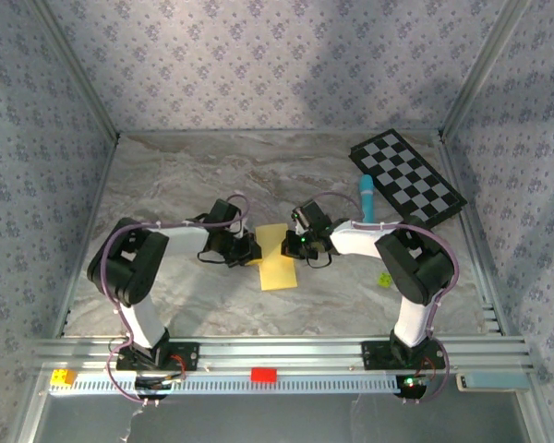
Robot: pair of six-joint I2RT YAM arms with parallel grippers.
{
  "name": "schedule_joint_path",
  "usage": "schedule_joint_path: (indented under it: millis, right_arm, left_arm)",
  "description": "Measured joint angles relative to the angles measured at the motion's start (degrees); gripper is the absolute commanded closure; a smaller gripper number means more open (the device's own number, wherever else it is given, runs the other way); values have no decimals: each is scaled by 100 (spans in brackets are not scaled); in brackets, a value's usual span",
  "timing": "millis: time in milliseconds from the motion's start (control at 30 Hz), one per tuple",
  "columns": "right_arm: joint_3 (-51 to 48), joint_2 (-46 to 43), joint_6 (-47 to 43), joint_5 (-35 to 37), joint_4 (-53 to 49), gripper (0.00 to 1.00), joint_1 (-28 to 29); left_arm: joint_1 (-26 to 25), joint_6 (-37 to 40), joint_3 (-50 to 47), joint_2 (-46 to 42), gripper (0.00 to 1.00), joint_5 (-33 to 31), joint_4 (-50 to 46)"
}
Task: Fold a paper plane with a square sheet of paper (pick it up from the middle)
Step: First fold the square sheet of paper in half at the center of the table.
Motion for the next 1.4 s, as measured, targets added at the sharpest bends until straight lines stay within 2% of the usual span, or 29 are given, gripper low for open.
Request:
schedule_joint_path:
  millis: [167,433,867,1133,1400]
  right_arm:
    - [0,0,0,2,0,100,0]
    - [-2,0,0,2,0,100,2]
    - [-17,-7,2,4,20,100,13]
    - [-20,-11,2,24,22,100,28]
    - [-20,-11,2,46,20,100,39]
  left_arm:
    - [-59,-31,39,-382,88,-50,-136]
    - [-490,-304,-31,-428,89,48,109]
    - [-564,-323,-623,-450,89,-79,144]
    - [-734,-378,-542,-984,87,-164,-31]
    - [-1056,-485,-450,-623,89,37,166]
